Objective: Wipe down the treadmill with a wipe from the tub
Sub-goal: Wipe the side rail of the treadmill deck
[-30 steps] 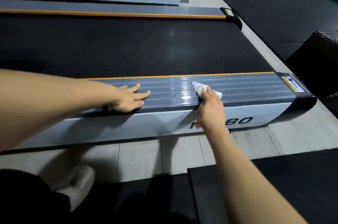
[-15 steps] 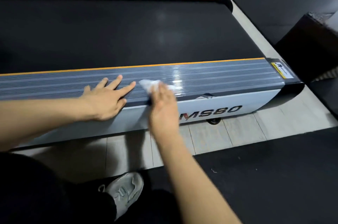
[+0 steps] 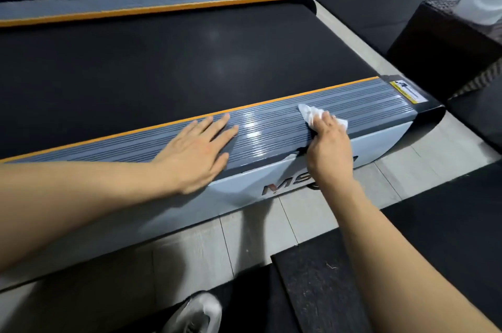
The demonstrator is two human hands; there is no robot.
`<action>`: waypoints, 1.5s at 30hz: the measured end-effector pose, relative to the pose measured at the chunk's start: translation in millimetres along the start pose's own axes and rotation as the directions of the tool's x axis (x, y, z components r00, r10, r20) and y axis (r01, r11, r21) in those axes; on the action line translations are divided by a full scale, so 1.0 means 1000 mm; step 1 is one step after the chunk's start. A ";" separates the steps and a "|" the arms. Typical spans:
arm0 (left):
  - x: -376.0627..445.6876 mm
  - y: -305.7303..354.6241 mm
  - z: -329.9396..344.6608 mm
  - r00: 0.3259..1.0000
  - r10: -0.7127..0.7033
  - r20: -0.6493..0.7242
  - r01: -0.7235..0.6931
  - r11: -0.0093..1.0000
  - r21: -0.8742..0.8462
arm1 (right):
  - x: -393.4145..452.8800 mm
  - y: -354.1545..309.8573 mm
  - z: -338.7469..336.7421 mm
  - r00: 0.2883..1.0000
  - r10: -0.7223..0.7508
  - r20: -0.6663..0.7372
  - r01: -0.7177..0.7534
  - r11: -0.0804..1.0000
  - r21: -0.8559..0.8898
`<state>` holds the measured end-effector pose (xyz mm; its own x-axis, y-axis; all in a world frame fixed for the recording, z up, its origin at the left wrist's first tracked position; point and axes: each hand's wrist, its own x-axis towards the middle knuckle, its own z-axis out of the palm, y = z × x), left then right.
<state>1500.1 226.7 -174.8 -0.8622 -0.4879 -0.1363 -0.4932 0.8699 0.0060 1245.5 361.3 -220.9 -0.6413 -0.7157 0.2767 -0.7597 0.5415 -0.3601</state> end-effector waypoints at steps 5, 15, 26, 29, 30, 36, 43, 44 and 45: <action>0.027 0.026 0.010 0.999 -0.013 -0.037 0.012 1.000 -0.009 | -0.028 -0.060 0.024 0.968 -0.240 0.079 0.229 0.965 0.128; 0.022 0.026 0.017 0.988 -0.022 -0.154 0.005 0.994 -0.111 | 0.071 0.007 -0.010 0.989 -0.064 0.134 0.057 0.997 0.055; 0.021 0.026 0.018 0.981 -0.038 -0.189 0.010 0.989 -0.144 | 0.091 -0.007 -0.020 0.942 -0.150 0.299 0.125 0.987 0.101; 0.022 0.026 0.018 0.980 -0.033 -0.197 0.006 0.991 -0.135 | 0.089 -0.004 -0.021 0.969 0.041 0.246 -0.049 0.998 0.028; 0.023 0.026 0.018 0.979 -0.030 -0.203 0.003 0.991 -0.133 | 0.078 -0.022 -0.019 0.967 -0.051 0.249 0.020 0.992 0.126; 0.024 0.026 0.022 0.975 -0.022 -0.222 -0.005 0.993 -0.117 | -0.008 -0.074 0.007 0.875 -0.439 0.204 0.381 0.885 0.268; 0.024 0.029 0.021 0.977 -0.041 -0.211 0.016 0.993 -0.120 | 0.024 0.030 -0.031 0.999 0.052 0.005 -0.052 0.995 0.084; 0.023 0.029 0.020 0.978 -0.039 -0.205 0.015 0.993 -0.118 | 0.020 0.019 -0.024 1.000 0.017 0.025 -0.019 0.994 0.105; 0.023 0.028 0.020 0.979 -0.038 -0.202 0.015 0.993 -0.115 | 0.013 0.004 -0.013 0.996 -0.082 0.037 0.075 0.984 0.161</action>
<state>1468.6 241.8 -197.6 -0.8485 -0.5251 0.0661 -0.5160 0.8485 0.1174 1233.0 359.8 -206.7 -0.5728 -0.7733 0.2720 -0.7781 0.4085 -0.4772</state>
